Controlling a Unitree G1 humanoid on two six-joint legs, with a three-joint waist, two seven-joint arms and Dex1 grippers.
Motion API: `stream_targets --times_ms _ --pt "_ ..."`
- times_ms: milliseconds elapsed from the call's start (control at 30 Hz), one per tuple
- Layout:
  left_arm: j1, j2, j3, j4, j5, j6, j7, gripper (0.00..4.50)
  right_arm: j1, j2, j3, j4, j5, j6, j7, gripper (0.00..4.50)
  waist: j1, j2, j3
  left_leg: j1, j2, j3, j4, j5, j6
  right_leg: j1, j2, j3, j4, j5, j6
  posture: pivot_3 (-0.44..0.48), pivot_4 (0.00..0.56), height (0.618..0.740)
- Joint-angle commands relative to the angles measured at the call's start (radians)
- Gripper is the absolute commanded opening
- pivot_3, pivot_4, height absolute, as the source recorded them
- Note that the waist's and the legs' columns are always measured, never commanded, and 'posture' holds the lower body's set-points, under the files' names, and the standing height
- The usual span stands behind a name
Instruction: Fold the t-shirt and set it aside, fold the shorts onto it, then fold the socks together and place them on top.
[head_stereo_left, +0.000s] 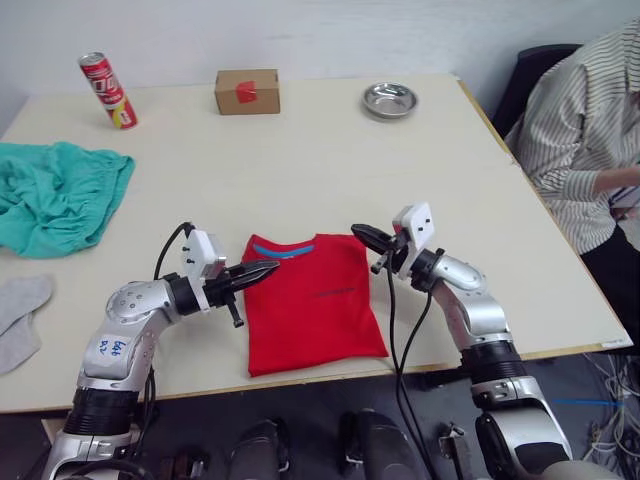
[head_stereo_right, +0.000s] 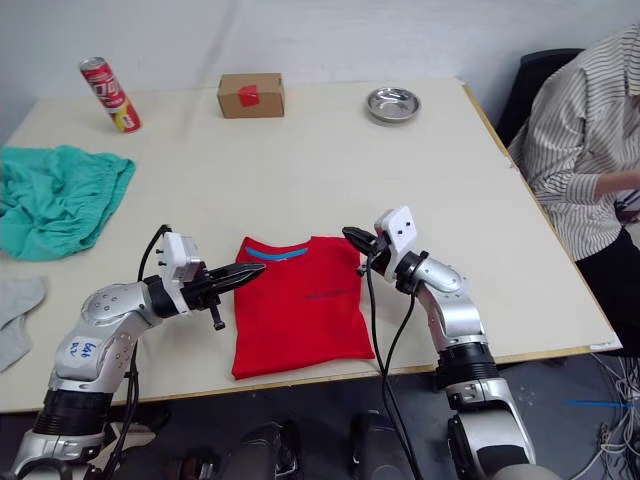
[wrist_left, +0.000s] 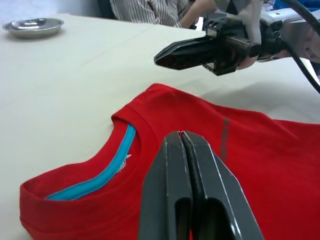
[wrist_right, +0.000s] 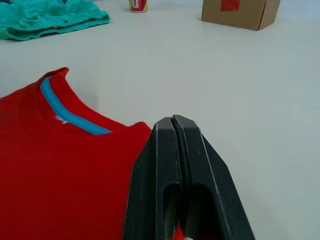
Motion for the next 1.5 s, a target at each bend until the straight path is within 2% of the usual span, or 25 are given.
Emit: stream_targets --times_ms 33,200,300,400,500,633,833,1067,1133,1233,1400,1500 --pt "-0.016 0.0 -0.007 0.01 0.017 -0.009 -0.004 0.04 0.037 -0.002 0.004 -0.137 0.026 0.035 -0.003 0.0 0.019 0.0 0.0 0.001 0.0 0.0 -0.001 0.0 0.0 0.0 0.0 0.001 0.001 0.0 0.0 0.0 0.15 0.74" --pt "-0.02 -0.006 -0.035 0.001 0.022 0.004 -0.017 0.04 0.154 -0.024 0.084 -0.313 0.038 0.082 0.064 0.0 0.042 0.0 0.0 0.001 0.001 -0.001 0.0 -0.002 -0.001 0.0 0.001 0.001 -0.002 -0.001 -0.002 0.0 0.15 0.74" --pt "-0.014 -0.02 -0.072 -0.018 0.031 0.014 -0.017 0.04 0.216 -0.037 0.145 -0.352 0.005 0.047 0.101 0.0 0.042 0.0 0.0 0.001 0.001 -0.001 0.0 -0.002 -0.001 0.0 0.001 0.001 -0.003 -0.001 -0.002 0.0 0.15 0.74" --pt "0.002 -0.045 -0.148 -0.03 0.07 0.01 -0.016 0.04 0.264 -0.059 0.209 -0.278 -0.061 -0.087 0.155 0.0 0.042 0.0 0.0 0.001 0.001 -0.001 0.0 -0.002 -0.001 0.0 0.001 0.001 -0.003 -0.001 -0.002 0.0 0.15 0.74" --pt "0.025 -0.065 -0.197 0.007 0.142 0.015 0.036 0.04 0.227 -0.067 0.181 -0.109 -0.099 -0.207 0.14 0.0 0.041 0.0 0.0 0.002 0.001 0.0 0.0 -0.002 -0.001 0.0 0.001 0.001 -0.003 -0.001 -0.002 0.0 0.15 0.74" --pt "0.062 -0.068 -0.187 0.063 0.192 -0.007 0.083 0.04 0.2 -0.075 0.118 -0.004 -0.075 -0.265 0.124 0.0 0.041 0.0 0.0 0.003 0.001 0.0 0.0 -0.002 -0.001 0.0 0.002 0.002 -0.001 -0.001 -0.002 0.0 0.15 0.74" --pt "0.114 -0.054 -0.086 0.1 0.156 -0.109 0.069 0.04 0.147 -0.073 -0.004 -0.012 0.023 -0.179 0.084 0.0 0.035 0.0 0.0 0.005 0.002 0.0 0.0 -0.002 -0.002 0.001 0.001 0.002 0.0 -0.002 -0.003 0.0 0.15 0.74" --pt "0.044 -0.067 -0.02 0.105 0.058 -0.13 -0.022 0.04 0.075 -0.048 0.053 -0.06 0.032 -0.117 0.155 0.0 0.04 0.0 0.0 0.005 0.003 0.0 -0.002 -0.002 -0.002 0.0 0.002 0.0 0.001 -0.003 -0.006 0.0 0.15 0.74" --pt "-0.003 -0.076 -0.027 0.124 0.072 -0.125 -0.016 0.04 0.033 -0.027 0.103 -0.009 -0.025 -0.143 0.157 0.0 0.042 0.0 0.0 0.004 0.003 -0.001 -0.001 -0.002 -0.003 0.0 0.001 0.0 0.001 -0.003 -0.006 0.0 0.15 0.74" --pt "-0.058 -0.091 -0.069 0.197 0.156 -0.148 0.027 0.04 -0.036 0.006 0.147 0.148 -0.138 -0.225 0.086 0.0 0.041 0.0 0.0 0.004 0.003 0.0 0.0 -0.002 -0.003 0.0 0.001 0.0 0.001 -0.003 -0.006 0.0 0.15 0.74" --pt "-0.061 -0.09 -0.13 0.293 0.295 -0.205 0.098 0.04 -0.121 0.01 0.051 0.38 -0.128 -0.279 -0.031 0.0 0.04 0.0 0.0 0.003 0.002 0.0 0.0 -0.001 -0.003 0.0 0.002 0.0 0.001 -0.003 -0.006 0.0 0.15 0.74" --pt "-0.026 -0.103 -0.121 0.275 0.273 -0.21 0.096 0.04 -0.156 -0.033 -0.001 0.452 -0.112 -0.28 -0.031 0.0 0.04 0.0 0.0 0.003 0.002 0.0 0.001 -0.001 -0.003 0.001 0.001 0.0 0.0 -0.003 -0.005 0.0 0.15 0.74"
